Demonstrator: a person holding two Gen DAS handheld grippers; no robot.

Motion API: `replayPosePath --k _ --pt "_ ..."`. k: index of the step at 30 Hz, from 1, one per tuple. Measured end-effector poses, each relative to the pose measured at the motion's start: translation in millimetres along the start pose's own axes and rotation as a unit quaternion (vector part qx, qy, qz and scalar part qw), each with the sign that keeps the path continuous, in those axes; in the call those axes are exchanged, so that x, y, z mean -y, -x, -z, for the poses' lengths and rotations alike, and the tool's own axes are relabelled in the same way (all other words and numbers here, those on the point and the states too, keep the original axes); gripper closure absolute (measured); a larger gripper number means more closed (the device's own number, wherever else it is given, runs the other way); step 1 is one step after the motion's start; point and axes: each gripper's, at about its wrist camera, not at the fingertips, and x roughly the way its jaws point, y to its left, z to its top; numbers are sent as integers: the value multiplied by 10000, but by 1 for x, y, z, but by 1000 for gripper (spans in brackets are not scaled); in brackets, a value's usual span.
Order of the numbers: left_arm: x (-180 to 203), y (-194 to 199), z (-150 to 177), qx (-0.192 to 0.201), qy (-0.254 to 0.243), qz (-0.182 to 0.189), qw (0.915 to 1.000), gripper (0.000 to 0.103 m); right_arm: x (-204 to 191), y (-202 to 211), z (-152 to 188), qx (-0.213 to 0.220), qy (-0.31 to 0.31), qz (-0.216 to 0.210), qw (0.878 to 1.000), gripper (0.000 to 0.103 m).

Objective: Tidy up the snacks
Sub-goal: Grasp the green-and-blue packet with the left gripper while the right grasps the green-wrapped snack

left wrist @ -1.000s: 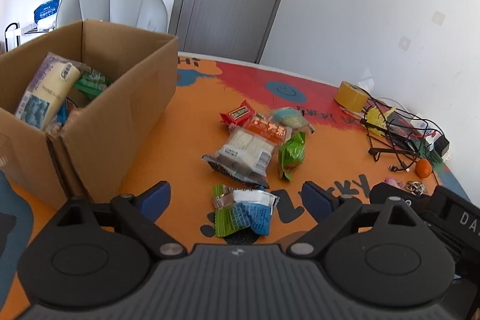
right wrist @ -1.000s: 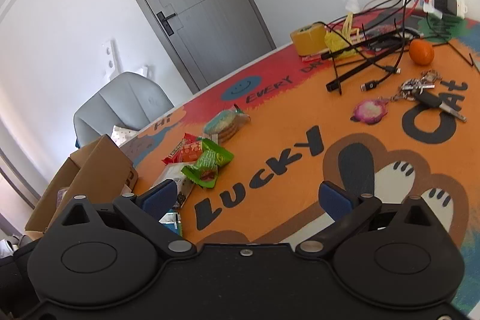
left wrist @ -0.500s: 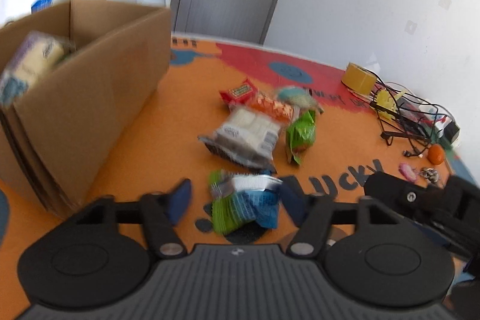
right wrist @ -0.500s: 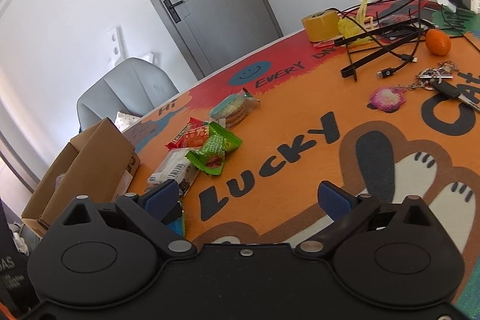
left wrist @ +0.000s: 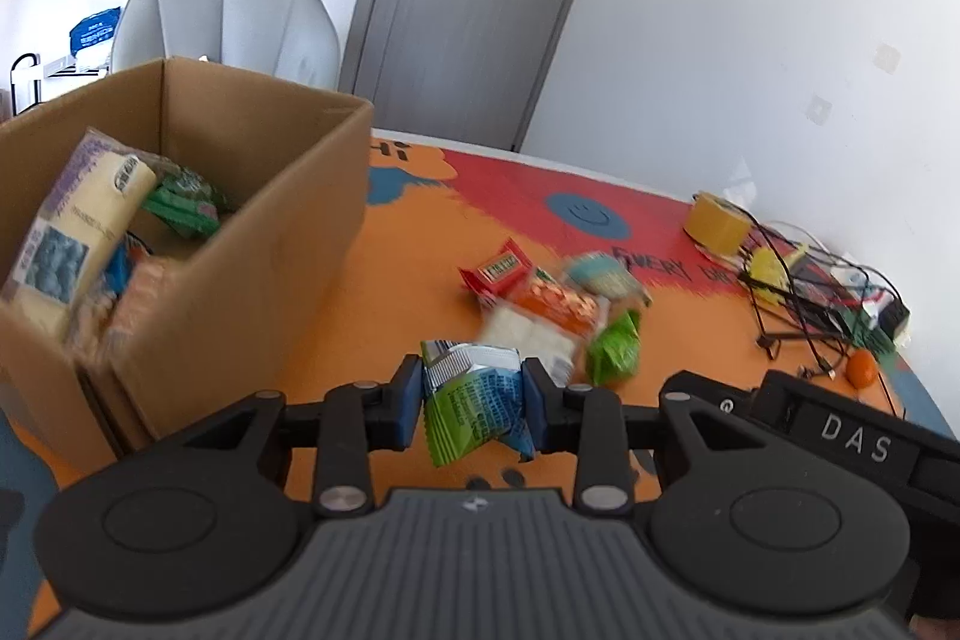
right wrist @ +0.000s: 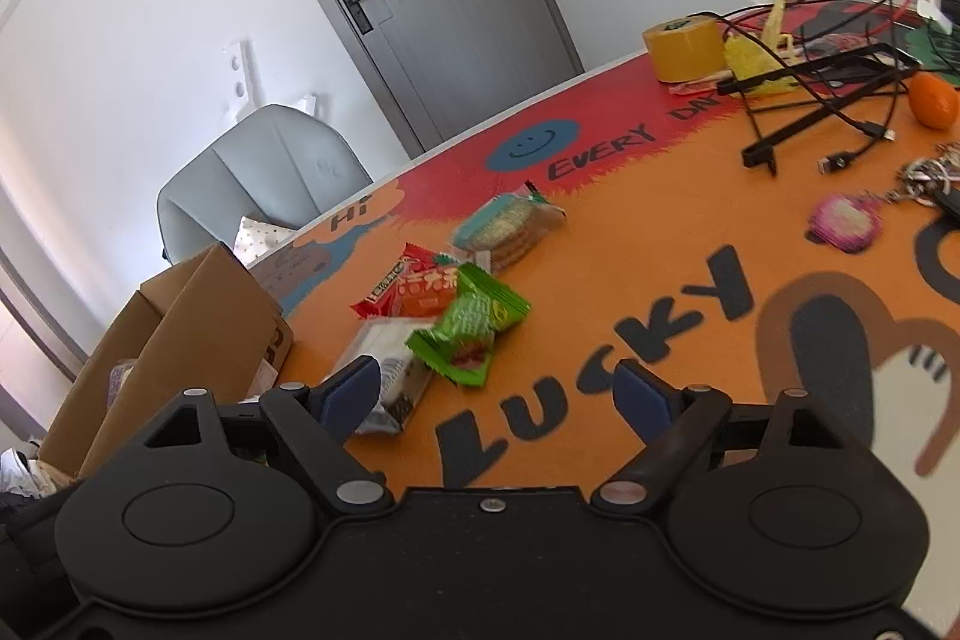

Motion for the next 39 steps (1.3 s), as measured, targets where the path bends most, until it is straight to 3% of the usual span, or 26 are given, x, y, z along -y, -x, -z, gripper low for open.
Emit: replayPosePath --k 18,23,26,28,39 --pt "-11 -23 -15 74 348 74 9993 69 -7 -58 -16 -245 15 88 9997 27" --pt "-12 -29 -13 53 375 115 9992 69 -12 -64 -15 -201 161 -30 9997 42" --pt "-13 -29 -12 58 383 152 9991 69 -16 -64 -11 -145 397 258 9988 69" --pt "-12 -30 -11 67 367 159 9992 69 -13 -62 -10 -97 392 261 9988 78" --pt "-11 -20 -10 57 387 228 9990 69 0 -38 -1 -39 60 196 9998 87"
